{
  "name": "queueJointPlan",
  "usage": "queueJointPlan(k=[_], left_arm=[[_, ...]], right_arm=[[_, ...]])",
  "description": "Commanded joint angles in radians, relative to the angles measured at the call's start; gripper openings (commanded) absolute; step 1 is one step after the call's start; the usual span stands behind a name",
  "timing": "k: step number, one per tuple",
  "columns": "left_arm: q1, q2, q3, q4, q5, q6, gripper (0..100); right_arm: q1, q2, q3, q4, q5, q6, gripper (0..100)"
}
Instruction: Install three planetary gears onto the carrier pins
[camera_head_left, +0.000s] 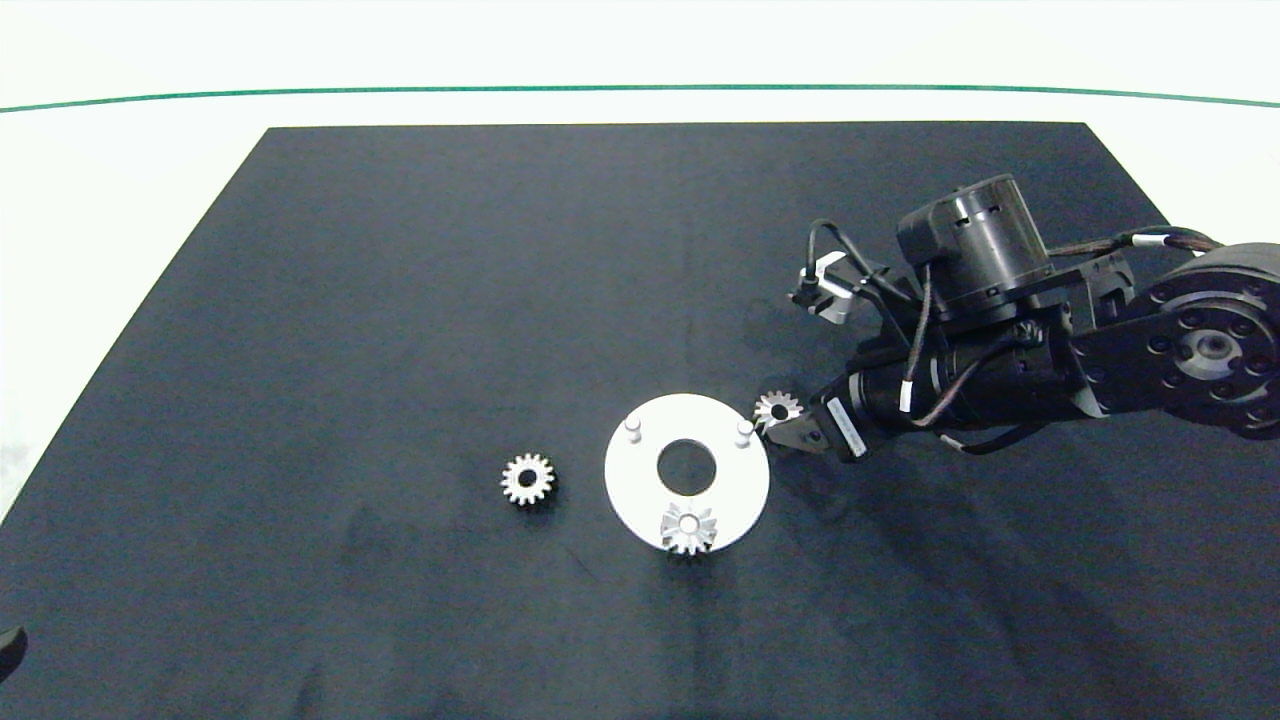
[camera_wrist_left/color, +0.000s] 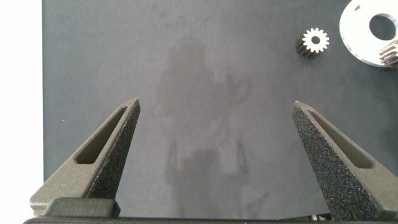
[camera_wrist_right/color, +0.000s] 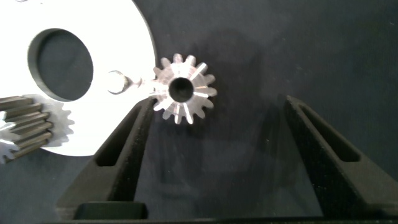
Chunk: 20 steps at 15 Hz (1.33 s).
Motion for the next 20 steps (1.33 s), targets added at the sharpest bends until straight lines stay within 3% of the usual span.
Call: queueJointPlan(k=[1,15,20], left_arm=[[0.0,0.0,0.0,0.003,0.001,0.0,100],[0.002,0.0,-0.009,0.001,0.001,0.0,100],[0.003,-0.001,-0.014,0.003,0.001,0.0,100]], right_arm=[[0.005,0.013,-0.003,0.001,0.003,-0.002,78],[0.03,0.013,-0.011,0.002,0.006,-0.002,50],[0.036,0.014,-0.006,0.004,0.009,-0.001,49]])
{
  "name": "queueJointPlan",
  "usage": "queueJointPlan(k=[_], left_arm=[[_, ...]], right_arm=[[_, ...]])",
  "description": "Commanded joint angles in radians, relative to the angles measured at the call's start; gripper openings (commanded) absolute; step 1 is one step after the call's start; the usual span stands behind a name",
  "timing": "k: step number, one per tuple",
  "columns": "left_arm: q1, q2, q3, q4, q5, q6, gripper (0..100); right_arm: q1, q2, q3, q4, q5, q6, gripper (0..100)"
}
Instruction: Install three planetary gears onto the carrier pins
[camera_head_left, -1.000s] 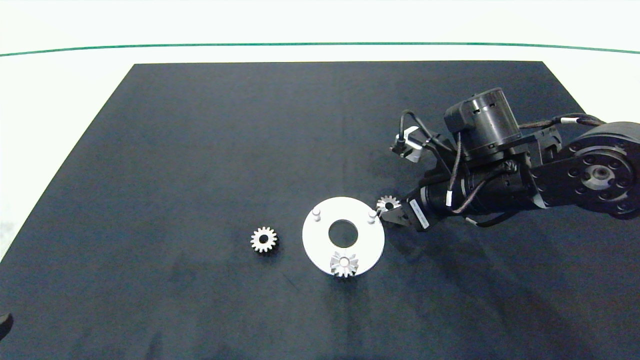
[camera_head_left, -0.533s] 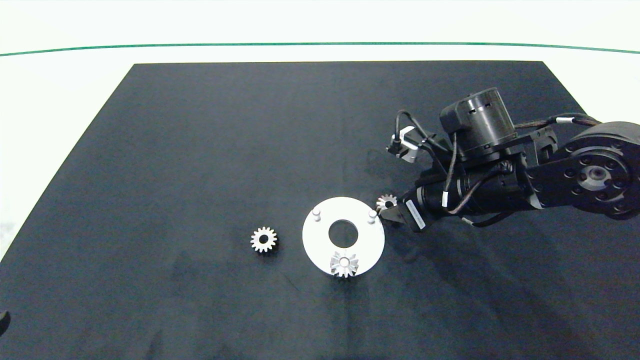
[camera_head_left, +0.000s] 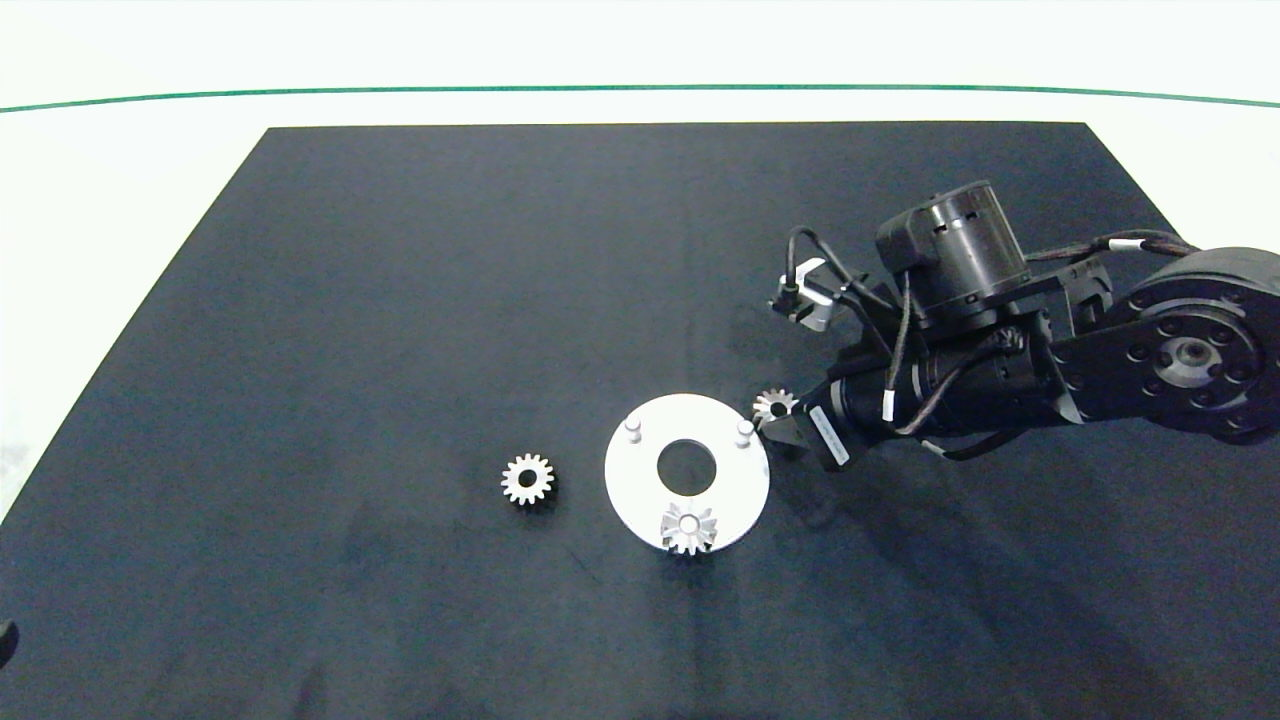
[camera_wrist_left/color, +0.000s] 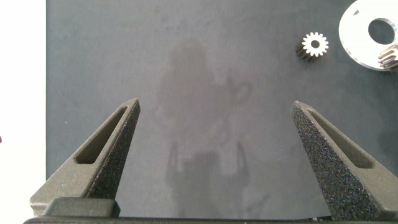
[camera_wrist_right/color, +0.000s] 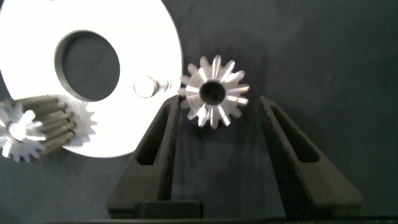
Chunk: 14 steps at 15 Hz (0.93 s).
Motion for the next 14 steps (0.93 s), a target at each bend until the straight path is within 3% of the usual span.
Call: queueJointPlan(k=[1,5,8,14], left_arm=[[0.0,0.0,-0.006,0.004,0.0,0.0,100],[0.0,0.0,-0.007,0.004,0.0,0.0,100],[0.002,-0.002,-0.015,0.005,0.0,0.0,100],[0.002,-0.005,-0.021,0.005,0.0,0.0,100]], right_arm=[[0.003,0.001,0.0,-0.003,0.0,-0.002,49],[0.001,0.0,-0.003,-0.004,0.003,-0.002,49],[0.001,0.007,-0.015,-0.01,0.026,-0.002,49],[-0.001,0.013,-0.015,-0.013,0.026,-0.002,49]])
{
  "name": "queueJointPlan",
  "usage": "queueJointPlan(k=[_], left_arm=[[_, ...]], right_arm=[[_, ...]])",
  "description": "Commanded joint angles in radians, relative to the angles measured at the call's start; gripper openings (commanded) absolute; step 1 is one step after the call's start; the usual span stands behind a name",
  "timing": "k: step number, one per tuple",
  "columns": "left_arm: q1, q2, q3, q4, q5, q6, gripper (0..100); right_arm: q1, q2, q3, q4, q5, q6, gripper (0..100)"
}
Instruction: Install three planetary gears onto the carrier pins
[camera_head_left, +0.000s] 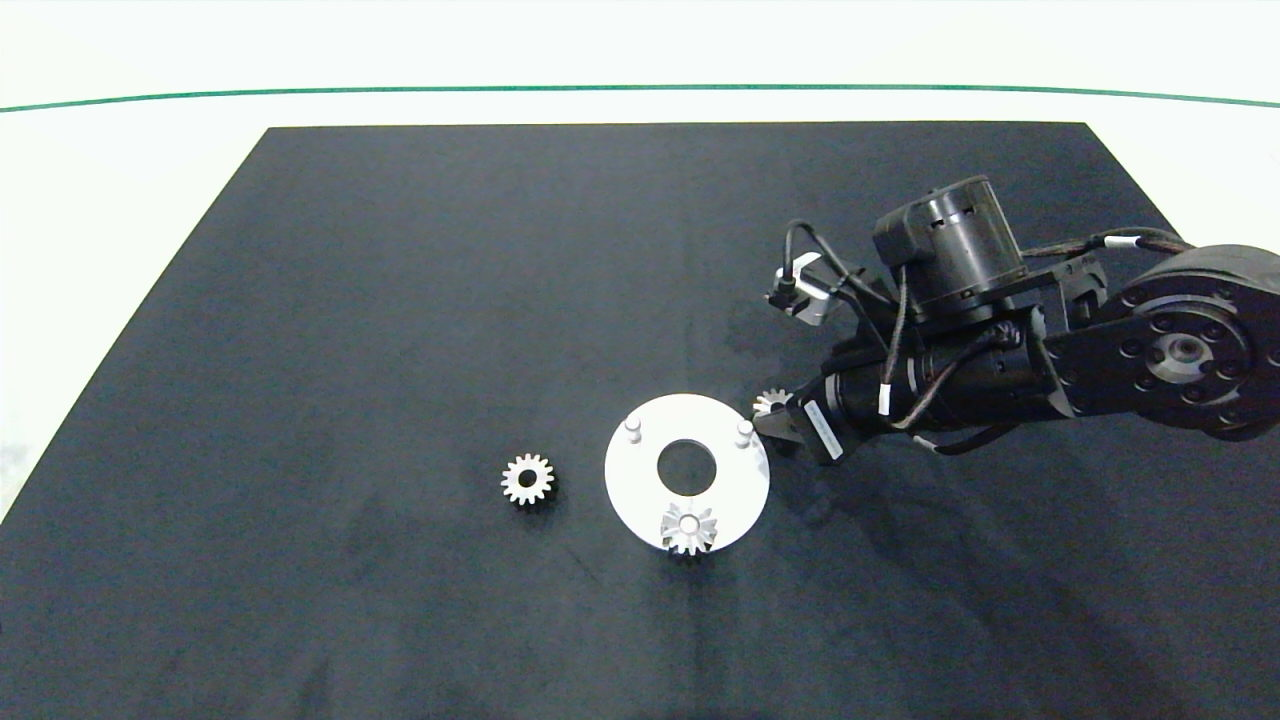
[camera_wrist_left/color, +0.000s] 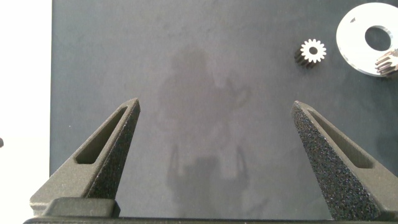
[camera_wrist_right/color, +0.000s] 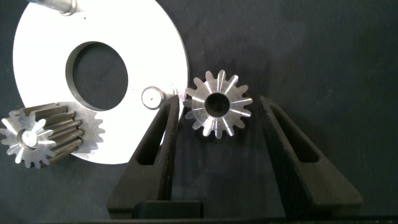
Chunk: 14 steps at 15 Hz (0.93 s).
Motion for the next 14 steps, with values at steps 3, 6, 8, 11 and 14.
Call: queueJointPlan(k=[3,6,8,11,14], left_arm=[[0.001,-0.003,0.0,0.003,-0.001,0.001,100],[-0.002,-0.003,0.0,0.003,-0.001,0.001,100],[-0.006,-0.003,0.0,0.003,-0.001,0.001,100],[-0.006,-0.003,0.0,0.003,-0.001,0.001,100],[-0.006,-0.005,0.0,0.003,-0.001,0.001,100]], right_arm=[[0.0,0.016,0.002,0.002,0.001,-0.001,49],[-0.003,0.024,0.0,0.002,0.006,-0.001,49],[-0.009,0.027,-0.001,0.002,0.012,-0.001,49],[-0.017,0.033,-0.003,-0.026,0.014,-0.003,49],[-0.015,0.044,-0.009,-0.026,0.015,-0.003,49]])
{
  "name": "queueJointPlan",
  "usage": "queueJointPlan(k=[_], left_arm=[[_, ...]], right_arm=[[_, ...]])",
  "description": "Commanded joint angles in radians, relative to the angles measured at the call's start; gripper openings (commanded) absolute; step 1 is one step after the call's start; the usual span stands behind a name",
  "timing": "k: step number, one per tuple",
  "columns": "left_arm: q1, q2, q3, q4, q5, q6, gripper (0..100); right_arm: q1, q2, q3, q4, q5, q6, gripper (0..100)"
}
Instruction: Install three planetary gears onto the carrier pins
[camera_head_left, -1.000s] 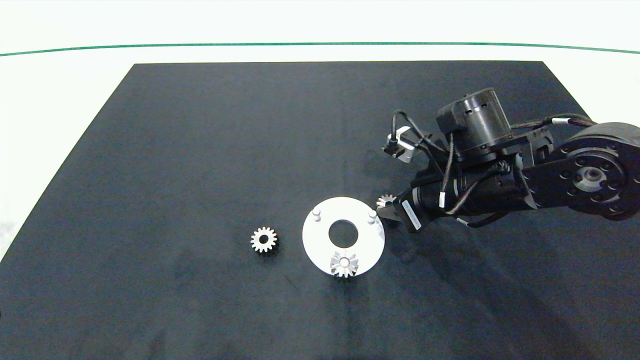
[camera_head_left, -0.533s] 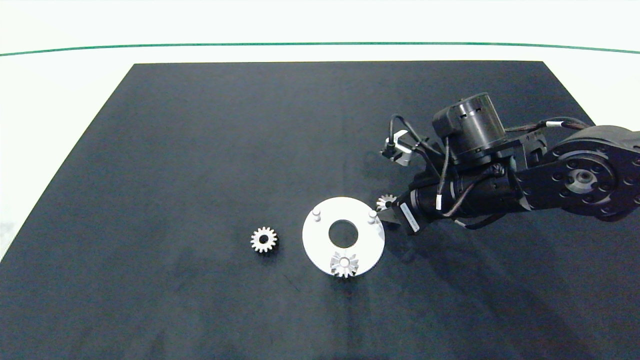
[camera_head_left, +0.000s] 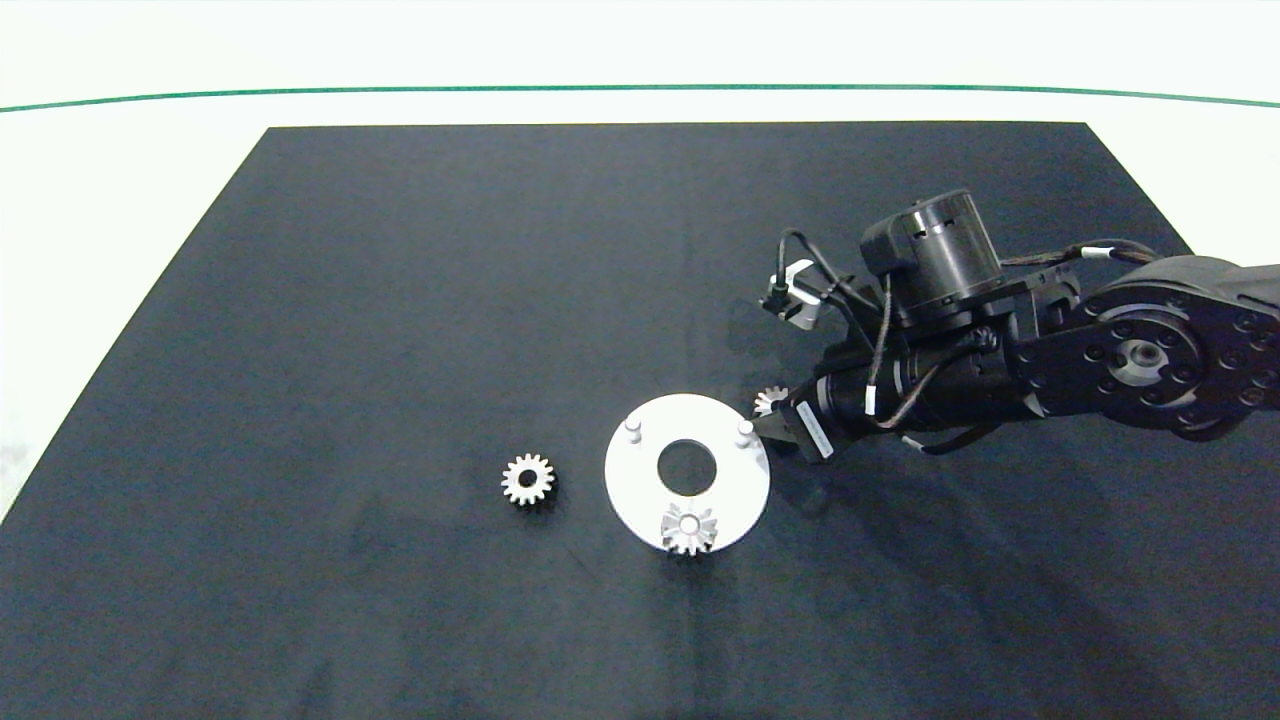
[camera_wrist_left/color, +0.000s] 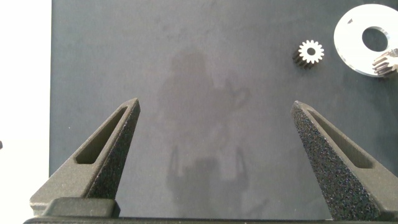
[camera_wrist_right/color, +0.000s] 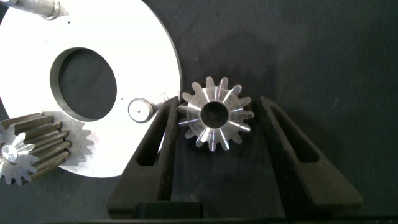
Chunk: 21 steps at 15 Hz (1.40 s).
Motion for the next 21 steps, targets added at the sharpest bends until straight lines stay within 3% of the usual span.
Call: queueJointPlan(k=[1,4,21], left_arm=[[0.0,0.0,-0.001,0.003,0.0,0.0,100],[0.0,0.002,-0.007,0.003,0.0,0.0,100],[0.005,0.0,-0.007,0.003,0.0,0.002,100]], right_arm=[[0.0,0.012,-0.005,0.001,0.0,-0.001,49],[-0.006,0.013,-0.004,-0.002,0.0,-0.001,48],[-0.022,-0.004,0.004,-0.011,0.008,-0.006,14]])
